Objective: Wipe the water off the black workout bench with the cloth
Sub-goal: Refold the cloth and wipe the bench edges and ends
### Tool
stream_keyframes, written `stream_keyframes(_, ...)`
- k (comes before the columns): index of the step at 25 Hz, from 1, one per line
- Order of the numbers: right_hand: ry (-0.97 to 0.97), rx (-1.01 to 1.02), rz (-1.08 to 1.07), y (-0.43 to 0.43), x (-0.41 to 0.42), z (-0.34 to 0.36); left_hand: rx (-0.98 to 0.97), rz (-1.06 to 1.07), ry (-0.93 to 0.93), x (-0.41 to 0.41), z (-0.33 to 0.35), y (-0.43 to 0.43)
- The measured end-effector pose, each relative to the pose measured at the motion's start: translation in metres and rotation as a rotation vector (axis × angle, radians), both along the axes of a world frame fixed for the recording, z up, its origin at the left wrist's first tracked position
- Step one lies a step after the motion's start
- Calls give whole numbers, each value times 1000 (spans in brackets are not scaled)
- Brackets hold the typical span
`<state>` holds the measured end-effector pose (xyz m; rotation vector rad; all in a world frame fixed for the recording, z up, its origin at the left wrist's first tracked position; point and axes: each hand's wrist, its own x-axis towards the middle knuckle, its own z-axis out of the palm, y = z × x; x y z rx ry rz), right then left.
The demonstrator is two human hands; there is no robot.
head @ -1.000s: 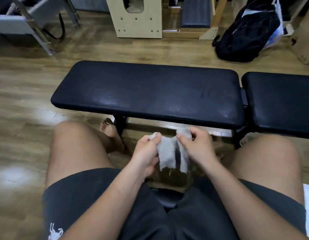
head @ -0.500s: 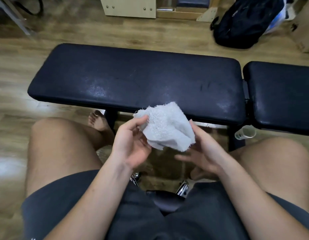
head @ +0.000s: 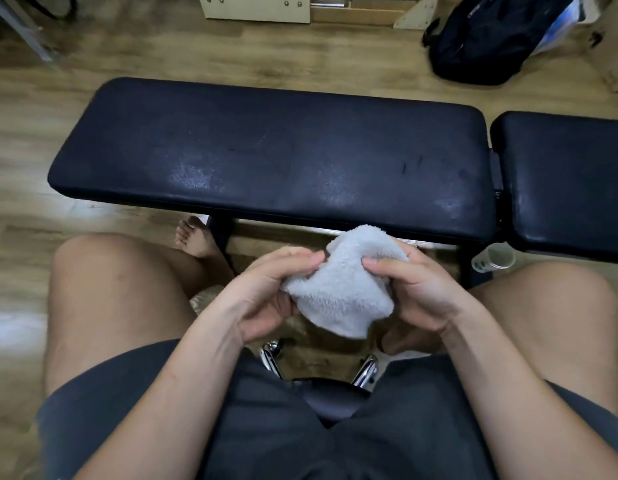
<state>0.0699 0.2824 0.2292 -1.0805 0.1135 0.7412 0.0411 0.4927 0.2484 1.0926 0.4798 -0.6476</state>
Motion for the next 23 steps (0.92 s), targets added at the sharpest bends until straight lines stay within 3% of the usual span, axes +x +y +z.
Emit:
stream_keyframes(2,38,-15,-27,2,-1,1,-41,69,-22,0,1,-5)
stream_keyframes(5,86,-107,-142,2,-1,0,85,256,-196,0,3,-18)
stream_keyframes(8,19,-6,-161,-13,-2,7,302,170,-385,1,4,-19)
stream_keyframes(9,-97,-108,-67,-17,-5,10,492,57,-508,2,5,-18)
stream_keyframes(11,-453,-664,244,-19,-9,9,913,-183,-822,8,8,-23)
stream_keyframes(12,-597,-920,316,-21,-9,7,1039,-238,-923,14,10,-28)
stream_keyframes(13,-665,-1033,296,-24,-6,6,1105,-262,-966,22,12,-33)
stream_keyframes(15,-645,-966,107,-38,1,6,1161,-258,-1000,37,14,-43)
stream_keyframes(17,-445,-664,-181,-55,10,14,1134,-342,-1059,51,17,-52)
stream_keyframes(20,-25,-184,-543,-64,27,17,745,-428,-892,74,15,-82)
stream_keyframes(21,34,-162,-616,-63,33,13,680,-392,-812,81,9,-96)
stream_keyframes(23,68,-207,-660,-59,48,6,731,-274,-770,92,-4,-129)
